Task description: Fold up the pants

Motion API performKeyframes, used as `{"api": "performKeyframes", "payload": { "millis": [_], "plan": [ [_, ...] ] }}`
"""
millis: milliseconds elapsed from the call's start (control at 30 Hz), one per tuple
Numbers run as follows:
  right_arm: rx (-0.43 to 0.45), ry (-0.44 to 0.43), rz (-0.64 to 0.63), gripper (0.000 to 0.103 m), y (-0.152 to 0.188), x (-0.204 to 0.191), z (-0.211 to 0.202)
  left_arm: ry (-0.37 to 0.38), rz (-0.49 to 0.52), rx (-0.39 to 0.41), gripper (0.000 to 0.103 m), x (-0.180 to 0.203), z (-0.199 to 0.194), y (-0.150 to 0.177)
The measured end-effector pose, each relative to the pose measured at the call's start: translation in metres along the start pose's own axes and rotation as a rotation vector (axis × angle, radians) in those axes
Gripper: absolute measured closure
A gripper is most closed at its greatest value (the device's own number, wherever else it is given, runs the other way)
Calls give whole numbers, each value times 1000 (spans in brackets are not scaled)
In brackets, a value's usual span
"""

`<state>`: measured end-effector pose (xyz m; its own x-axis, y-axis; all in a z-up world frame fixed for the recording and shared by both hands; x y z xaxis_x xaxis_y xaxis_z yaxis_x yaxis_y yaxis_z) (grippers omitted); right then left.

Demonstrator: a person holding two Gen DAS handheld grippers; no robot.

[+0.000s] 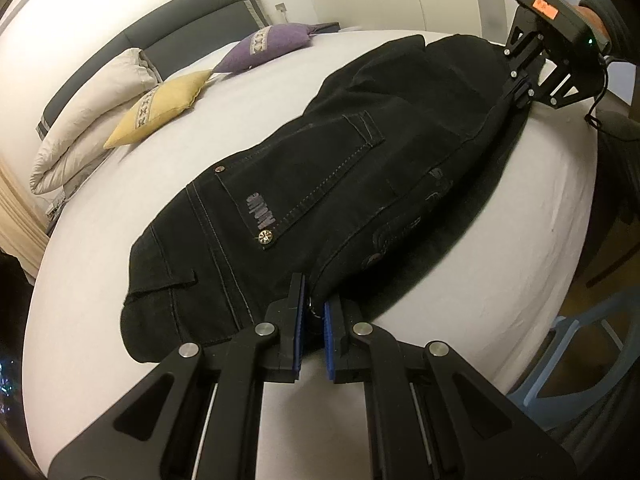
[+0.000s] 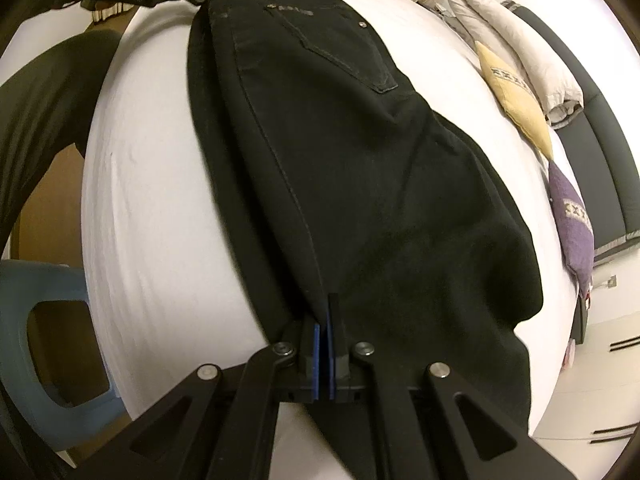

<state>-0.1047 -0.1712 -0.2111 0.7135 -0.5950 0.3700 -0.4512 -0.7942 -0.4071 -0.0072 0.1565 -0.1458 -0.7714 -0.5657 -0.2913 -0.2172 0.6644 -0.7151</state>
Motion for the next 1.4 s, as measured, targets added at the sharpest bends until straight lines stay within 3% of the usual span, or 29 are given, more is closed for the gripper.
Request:
{"api": "performKeyframes", "payload": {
  "millis": [167,600,767,900,967,1033,1100,1267,1400],
  "plan": [
    [-1,6,2,100,2,0,5,-2,42,-23,94,4,7,5],
    [36,131,19,98,4,-18,2,76,-9,-141,83,-11,-10,9],
    [57,101,121,97,7,-7,-7,49,-170,-36,83,-36,-19,-28],
    [115,24,370,90,17,19,-29,69,-249,2,83,-37,9,-67],
    [164,5,542,67,32,41,-47,88,-267,-26,83,-29,36,-81],
    [208,20,727,59,57,68,-65,76,-260,-99,83,-20,68,-83],
    [238,33,863,59,83,91,-78,74,-270,-155,83,-14,91,-77],
    [326,108,1317,57,184,155,-102,66,-309,-149,83,-8,100,-68],
    [394,107,1733,57,263,183,-89,71,-321,-164,84,-7,105,-66]
  ]
}}
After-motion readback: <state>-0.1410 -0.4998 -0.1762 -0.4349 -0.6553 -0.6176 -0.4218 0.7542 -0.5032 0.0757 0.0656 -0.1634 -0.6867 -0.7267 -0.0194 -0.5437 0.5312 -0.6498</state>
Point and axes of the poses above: each gripper's, at about its wrist camera, not at the fingertips, and z roughly the way its jaws point, x to its right, y to its underside, the point moved 3 cm from there along z, roughly the way its jaws point, and after that the axes turned 9 degrees about x, right-handed, at the moved point
